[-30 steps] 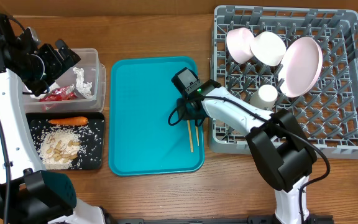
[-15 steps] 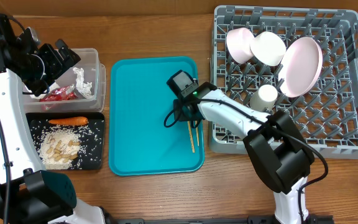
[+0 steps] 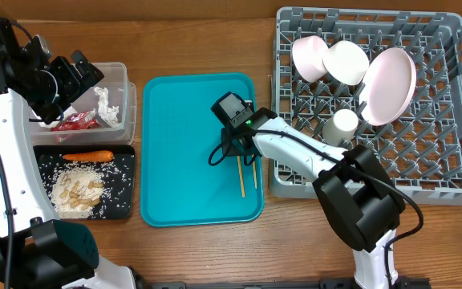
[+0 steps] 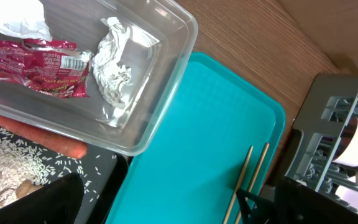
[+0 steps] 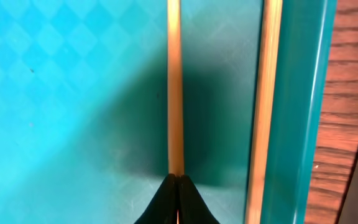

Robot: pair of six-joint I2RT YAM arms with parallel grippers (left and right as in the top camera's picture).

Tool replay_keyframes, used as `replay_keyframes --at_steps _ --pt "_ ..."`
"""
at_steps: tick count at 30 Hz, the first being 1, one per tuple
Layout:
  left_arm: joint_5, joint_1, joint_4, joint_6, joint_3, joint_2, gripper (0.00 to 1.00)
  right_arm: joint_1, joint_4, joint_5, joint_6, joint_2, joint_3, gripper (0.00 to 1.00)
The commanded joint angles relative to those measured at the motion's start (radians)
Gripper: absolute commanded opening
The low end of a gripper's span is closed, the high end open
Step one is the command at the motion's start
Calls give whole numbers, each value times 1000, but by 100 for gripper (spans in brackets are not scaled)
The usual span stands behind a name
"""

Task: Sort waste into correct bins and load items into the dishwasher
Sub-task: 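Lower the right gripper and pinch one chopstick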

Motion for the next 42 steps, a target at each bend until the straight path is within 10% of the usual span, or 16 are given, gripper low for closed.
replay_keyframes --at_steps 1,38,42 --pt "-7 -2 1 -14 22 -20 100 -1 1 19 12 8 5 4" --pt "-7 -2 1 -13 22 -20 100 3 48 14 120 24 -36 23" --pt "-7 -2 1 -14 22 -20 100 3 48 14 121 26 -36 7"
